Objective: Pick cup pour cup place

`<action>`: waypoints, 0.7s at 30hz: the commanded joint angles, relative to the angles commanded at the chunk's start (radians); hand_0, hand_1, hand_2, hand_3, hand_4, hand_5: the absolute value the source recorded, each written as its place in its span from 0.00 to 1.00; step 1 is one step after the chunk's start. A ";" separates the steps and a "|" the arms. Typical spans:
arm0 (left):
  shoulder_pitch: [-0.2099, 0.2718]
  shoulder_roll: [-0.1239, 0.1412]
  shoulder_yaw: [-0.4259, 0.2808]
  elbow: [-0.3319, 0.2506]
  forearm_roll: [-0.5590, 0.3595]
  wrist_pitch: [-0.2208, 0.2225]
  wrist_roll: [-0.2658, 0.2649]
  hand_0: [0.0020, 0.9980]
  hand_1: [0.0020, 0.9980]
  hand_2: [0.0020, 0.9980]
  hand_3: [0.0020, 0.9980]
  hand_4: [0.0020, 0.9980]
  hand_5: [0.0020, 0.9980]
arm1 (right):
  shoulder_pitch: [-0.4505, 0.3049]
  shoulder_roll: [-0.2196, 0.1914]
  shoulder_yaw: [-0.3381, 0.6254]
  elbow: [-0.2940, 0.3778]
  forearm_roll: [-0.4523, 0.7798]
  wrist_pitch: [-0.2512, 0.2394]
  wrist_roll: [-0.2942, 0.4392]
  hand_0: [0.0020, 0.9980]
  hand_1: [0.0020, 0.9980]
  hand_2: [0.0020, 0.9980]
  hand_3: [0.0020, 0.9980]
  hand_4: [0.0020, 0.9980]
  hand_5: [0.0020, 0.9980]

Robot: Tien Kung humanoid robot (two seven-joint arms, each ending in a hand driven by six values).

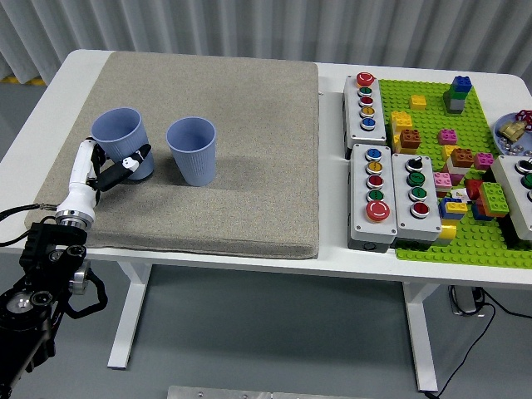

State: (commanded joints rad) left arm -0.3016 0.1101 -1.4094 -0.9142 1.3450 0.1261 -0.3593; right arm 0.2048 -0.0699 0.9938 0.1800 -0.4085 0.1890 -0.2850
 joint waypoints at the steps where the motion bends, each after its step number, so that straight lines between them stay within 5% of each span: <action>1: 0.001 0.000 0.000 0.000 0.000 0.000 0.000 0.66 0.74 0.86 0.74 0.88 0.36 | 0.000 0.000 0.000 0.000 -0.001 0.000 0.000 0.74 0.70 0.74 0.60 0.13 0.23; 17: 0.007 0.001 0.008 0.000 0.042 -0.032 0.010 0.67 0.75 0.87 0.79 0.89 0.36 | 0.002 0.001 0.003 0.000 -0.005 0.000 -0.002 0.74 0.70 0.74 0.60 0.13 0.23; 18: 0.007 0.001 0.008 -0.002 0.045 -0.034 0.011 0.69 0.76 0.88 0.91 0.91 0.40 | 0.002 0.001 0.003 0.000 -0.005 0.001 -0.002 0.74 0.70 0.75 0.60 0.13 0.23; 21: 0.007 0.002 0.007 -0.009 0.053 -0.040 0.014 0.69 0.76 0.88 0.91 0.91 0.40 | 0.004 0.000 0.002 0.000 -0.003 0.001 -0.002 0.74 0.70 0.75 0.60 0.13 0.23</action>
State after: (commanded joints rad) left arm -0.2950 0.1124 -1.4026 -0.9233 1.3981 0.0860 -0.3451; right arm 0.2087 -0.0700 0.9955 0.1800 -0.4117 0.1896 -0.2867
